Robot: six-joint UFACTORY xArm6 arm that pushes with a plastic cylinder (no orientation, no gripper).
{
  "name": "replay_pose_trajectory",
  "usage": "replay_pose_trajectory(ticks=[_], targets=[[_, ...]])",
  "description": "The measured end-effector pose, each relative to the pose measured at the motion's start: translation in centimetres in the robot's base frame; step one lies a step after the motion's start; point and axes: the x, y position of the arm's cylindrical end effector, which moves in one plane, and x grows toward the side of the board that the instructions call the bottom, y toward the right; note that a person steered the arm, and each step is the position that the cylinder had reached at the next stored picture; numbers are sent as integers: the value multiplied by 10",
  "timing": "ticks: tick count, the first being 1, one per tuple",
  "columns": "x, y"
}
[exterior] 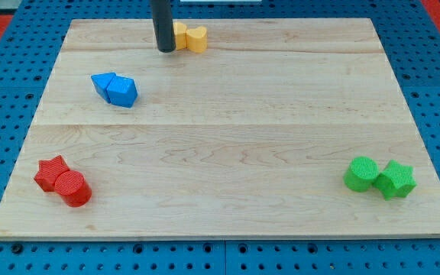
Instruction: Place the blue triangle below the blue cube
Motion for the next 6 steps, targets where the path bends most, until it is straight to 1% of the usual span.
replay_pose_trajectory(ticks=[1,2,3,4,5,6], targets=[[37,-58],[57,-101],[136,-88],[202,-83],[255,-79],[245,-116]])
